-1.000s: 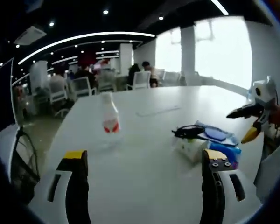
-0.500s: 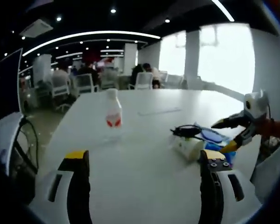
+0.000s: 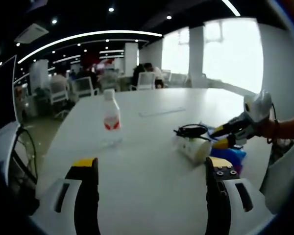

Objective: Arrange the tabletop items into an orderly group along one side of the table until the central work area is clear of visible clutter.

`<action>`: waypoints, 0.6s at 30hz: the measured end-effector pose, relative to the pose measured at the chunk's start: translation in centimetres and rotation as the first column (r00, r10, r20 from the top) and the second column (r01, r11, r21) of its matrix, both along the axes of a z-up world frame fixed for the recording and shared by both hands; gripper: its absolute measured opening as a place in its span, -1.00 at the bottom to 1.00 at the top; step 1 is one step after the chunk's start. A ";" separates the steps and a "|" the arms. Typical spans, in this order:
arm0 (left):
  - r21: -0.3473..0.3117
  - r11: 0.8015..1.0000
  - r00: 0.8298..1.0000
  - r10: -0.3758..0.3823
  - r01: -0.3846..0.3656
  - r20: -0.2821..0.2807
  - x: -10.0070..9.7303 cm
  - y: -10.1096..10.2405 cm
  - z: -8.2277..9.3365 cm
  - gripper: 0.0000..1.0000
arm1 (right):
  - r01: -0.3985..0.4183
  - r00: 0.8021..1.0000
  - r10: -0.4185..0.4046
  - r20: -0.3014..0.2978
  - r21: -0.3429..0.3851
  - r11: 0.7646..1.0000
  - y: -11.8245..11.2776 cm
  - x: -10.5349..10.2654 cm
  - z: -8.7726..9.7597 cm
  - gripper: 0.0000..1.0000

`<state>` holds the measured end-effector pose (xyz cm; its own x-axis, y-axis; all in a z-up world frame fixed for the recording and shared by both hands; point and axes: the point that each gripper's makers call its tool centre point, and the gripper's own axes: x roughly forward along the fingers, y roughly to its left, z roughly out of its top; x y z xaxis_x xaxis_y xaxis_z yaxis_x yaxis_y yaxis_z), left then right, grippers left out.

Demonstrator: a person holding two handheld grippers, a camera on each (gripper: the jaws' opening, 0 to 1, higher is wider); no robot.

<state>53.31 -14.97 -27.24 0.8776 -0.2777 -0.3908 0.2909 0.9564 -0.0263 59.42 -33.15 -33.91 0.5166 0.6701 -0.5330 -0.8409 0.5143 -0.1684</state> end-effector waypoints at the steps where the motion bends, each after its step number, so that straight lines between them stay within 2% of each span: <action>1: -0.003 1.000 1.000 -0.004 0.004 -0.003 0.0 -0.1 -0.1 0.73 | 0.000 1.000 0.000 0.003 -0.003 1.000 0.1 0.1 -0.1 -0.60; 4: -0.014 1.000 1.000 -0.011 0.010 -0.021 -0.2 -0.1 -0.6 0.72 | -0.004 1.000 0.004 0.002 -0.005 1.000 0.4 0.2 -0.4 -0.67; 10: -0.040 0.999 1.000 -0.021 0.020 -0.018 -0.3 -0.4 -0.6 0.67 | 0.023 1.000 -0.023 0.017 -0.011 1.000 0.7 1.0 -0.5 -0.87; 18: -0.043 0.998 0.999 -0.050 0.049 -0.018 -0.5 -0.9 -0.7 0.64 | 0.054 0.998 -0.053 0.018 -0.005 0.999 1.2 1.4 -0.5 -0.88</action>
